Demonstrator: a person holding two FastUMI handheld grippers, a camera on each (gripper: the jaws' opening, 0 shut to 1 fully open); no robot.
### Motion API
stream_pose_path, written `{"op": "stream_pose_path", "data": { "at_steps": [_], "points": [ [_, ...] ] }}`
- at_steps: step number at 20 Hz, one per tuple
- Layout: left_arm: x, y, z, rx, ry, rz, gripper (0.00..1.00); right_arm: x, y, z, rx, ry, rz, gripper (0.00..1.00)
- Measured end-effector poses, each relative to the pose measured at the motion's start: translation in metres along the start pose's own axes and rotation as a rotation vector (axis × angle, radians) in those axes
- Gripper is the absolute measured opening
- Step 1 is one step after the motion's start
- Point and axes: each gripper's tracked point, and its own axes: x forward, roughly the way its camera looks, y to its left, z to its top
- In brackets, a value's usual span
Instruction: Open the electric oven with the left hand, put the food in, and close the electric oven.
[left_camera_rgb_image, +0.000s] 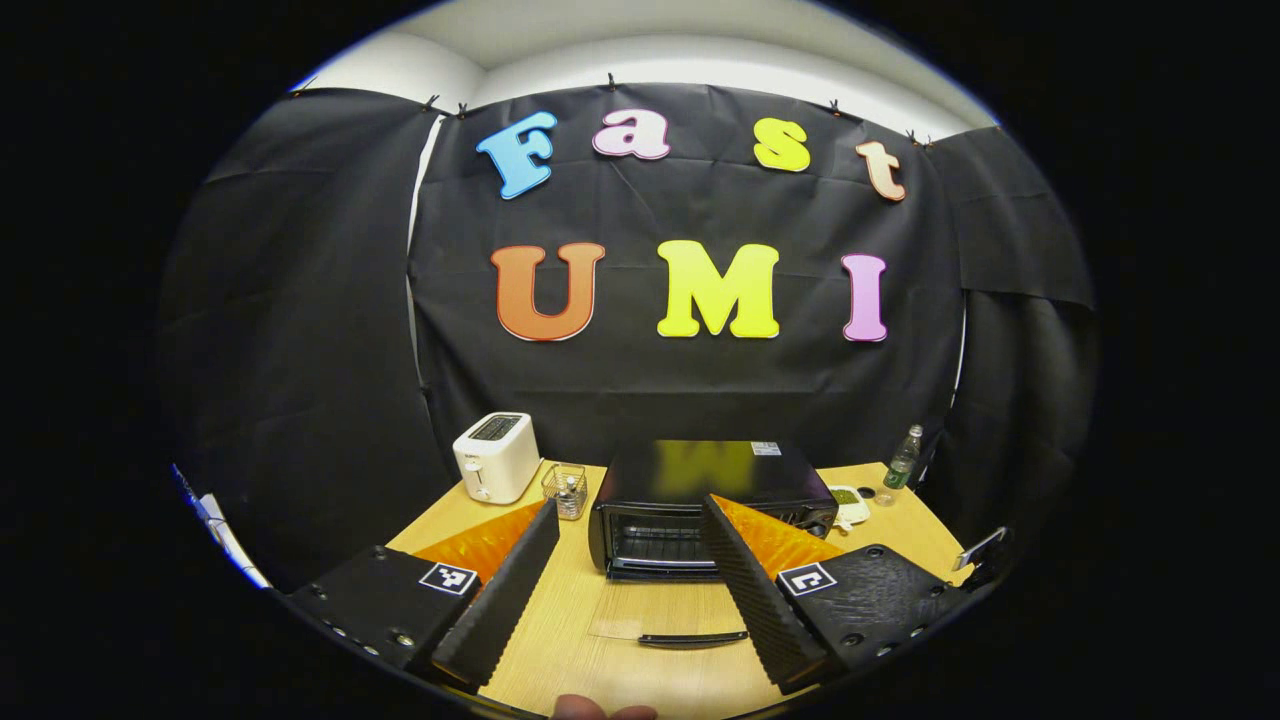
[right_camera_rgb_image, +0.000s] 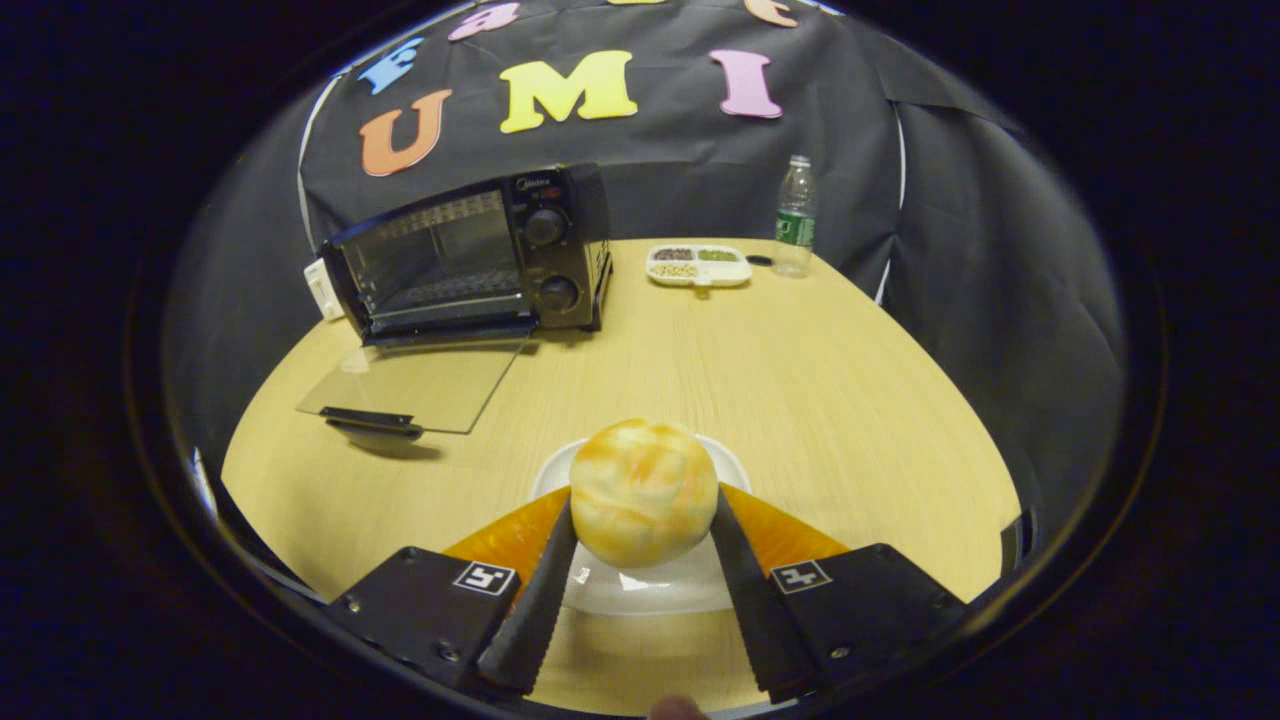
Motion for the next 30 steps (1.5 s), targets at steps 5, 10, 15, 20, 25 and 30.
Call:
{"op": "stream_pose_path", "data": {
  "at_steps": [5,10,15,20,25,30],
  "points": [
    [-0.002,0.019,-0.004,-0.013,0.001,-0.052,0.94,-0.030,0.036,0.001,0.121,-0.003,-0.001,0.76],
    [-0.009,0.058,-0.010,0.017,0.015,-0.067,0.94,-0.026,0.112,0.040,0.280,-0.071,0.057,0.76],
    [-0.021,0.106,-0.024,0.037,0.062,-0.047,0.94,0.025,0.186,0.098,0.354,-0.172,0.123,0.76],
    [-0.032,0.135,-0.047,0.016,0.141,-0.038,0.94,0.090,0.218,0.130,0.489,-0.200,0.109,0.75],
    [-0.034,0.160,-0.056,0.032,0.182,-0.024,0.94,0.138,0.229,0.152,0.632,-0.241,0.060,0.75],
    [-0.033,0.176,-0.066,0.064,0.216,-0.031,0.94,0.172,0.234,0.170,0.665,-0.288,0.028,0.75]
  ]
}}
